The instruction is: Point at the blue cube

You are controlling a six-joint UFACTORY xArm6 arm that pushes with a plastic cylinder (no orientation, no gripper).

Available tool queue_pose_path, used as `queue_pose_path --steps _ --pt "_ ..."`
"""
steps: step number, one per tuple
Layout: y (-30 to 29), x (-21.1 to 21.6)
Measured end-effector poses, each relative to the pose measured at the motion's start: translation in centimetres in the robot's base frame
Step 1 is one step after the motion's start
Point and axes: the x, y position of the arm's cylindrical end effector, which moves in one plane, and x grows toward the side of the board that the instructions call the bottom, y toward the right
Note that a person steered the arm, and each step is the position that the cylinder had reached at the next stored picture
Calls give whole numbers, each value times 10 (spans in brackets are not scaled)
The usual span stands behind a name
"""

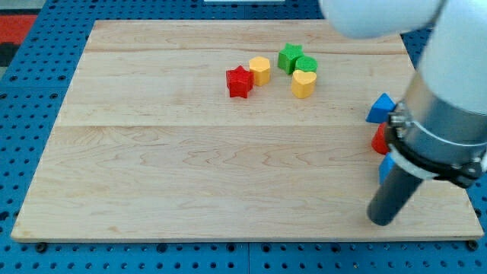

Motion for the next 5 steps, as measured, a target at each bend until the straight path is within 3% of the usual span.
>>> queue_pose_path --steps 5 --pt "44 -36"
